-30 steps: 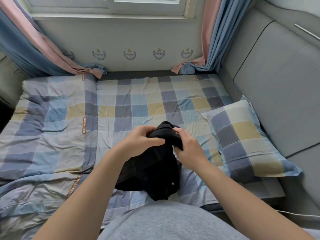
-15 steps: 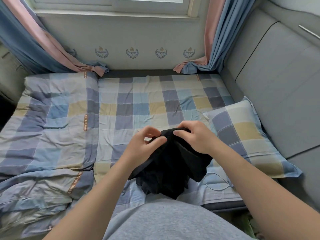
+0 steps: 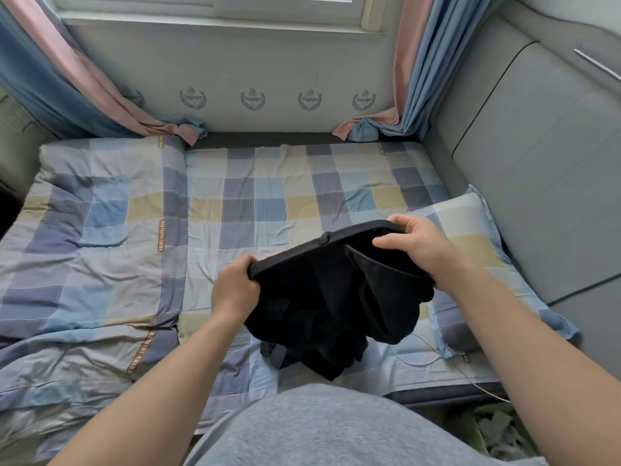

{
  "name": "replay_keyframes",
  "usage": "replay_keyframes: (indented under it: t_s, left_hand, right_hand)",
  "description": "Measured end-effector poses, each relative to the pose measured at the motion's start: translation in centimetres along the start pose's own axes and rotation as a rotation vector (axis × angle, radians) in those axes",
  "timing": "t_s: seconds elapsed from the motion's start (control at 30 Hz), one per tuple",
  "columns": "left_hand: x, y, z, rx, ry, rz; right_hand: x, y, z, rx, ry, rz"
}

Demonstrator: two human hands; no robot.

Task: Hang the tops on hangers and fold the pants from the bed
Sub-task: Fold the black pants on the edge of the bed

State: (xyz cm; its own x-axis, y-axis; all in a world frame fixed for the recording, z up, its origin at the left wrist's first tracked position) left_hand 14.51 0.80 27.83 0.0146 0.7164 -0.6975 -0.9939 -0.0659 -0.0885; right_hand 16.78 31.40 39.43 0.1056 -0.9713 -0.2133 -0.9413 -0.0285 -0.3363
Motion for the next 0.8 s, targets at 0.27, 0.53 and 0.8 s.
replay_keyframes:
  t_s: [0.27, 0.53, 0.8]
  left_hand:
    - [-1.7, 0.7, -4.8, -0.091, 0.177, 0.139]
    - [-3.0, 0.0, -10.5, -0.321, 0.216, 0.154]
    - [-0.3, -3.7, -15.9, -0.862, -0.386, 0.201]
  right_hand:
    - [-3.1, 1.5, 5.7, -0.014, -0.674, 0.449]
    - [-5.9, 2.1, 13.5, 0.273, -0.916, 0.488]
    - [-6.5, 1.5, 18.7, 0.438, -0.822, 0.455]
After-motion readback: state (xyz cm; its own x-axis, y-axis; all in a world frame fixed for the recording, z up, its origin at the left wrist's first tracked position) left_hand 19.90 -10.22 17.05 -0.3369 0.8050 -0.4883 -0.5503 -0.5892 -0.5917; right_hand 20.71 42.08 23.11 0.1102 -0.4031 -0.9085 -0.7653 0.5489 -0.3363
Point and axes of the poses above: each hand's wrist, its own y-axis towards the middle knuckle, its own x-axis out of the palm, z = x × y, the point moved 5 cm from there along y, towards the middle knuckle, and after that the axes turned 3 degrees about -y, right-handed, at the moved point
